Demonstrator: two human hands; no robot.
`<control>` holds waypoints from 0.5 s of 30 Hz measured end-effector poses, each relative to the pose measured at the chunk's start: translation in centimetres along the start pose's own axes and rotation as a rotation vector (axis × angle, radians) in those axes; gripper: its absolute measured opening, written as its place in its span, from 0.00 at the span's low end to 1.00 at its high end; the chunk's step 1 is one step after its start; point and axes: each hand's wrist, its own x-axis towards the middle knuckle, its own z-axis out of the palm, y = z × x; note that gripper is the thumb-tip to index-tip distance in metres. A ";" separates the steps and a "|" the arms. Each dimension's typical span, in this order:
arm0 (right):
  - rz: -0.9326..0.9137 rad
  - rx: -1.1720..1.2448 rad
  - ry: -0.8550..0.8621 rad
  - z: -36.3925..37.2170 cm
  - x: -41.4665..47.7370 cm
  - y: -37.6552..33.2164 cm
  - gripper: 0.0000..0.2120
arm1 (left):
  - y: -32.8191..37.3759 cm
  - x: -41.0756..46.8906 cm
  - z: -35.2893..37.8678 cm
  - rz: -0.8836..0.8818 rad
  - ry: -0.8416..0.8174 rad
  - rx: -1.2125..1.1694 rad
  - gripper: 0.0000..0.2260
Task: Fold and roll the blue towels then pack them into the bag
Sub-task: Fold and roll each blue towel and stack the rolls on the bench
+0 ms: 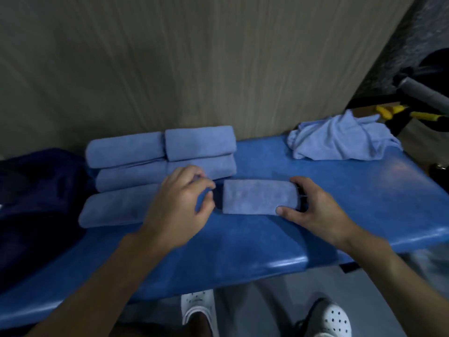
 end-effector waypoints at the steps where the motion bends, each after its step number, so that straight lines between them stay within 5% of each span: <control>1: -0.002 -0.002 -0.015 0.6 0.3 -0.7 0.35 | -1.2 -0.9 -0.9 -0.029 0.022 0.054 0.12; 6: -0.033 0.005 -0.072 3.5 1.7 -3.5 0.35 | -5.7 -5.4 -3.3 -0.289 -0.050 0.296 0.16; 15: 0.021 0.116 -0.095 6.5 3.4 -7.0 0.38 | -7.0 -6.5 -3.4 -0.281 -0.118 0.333 0.15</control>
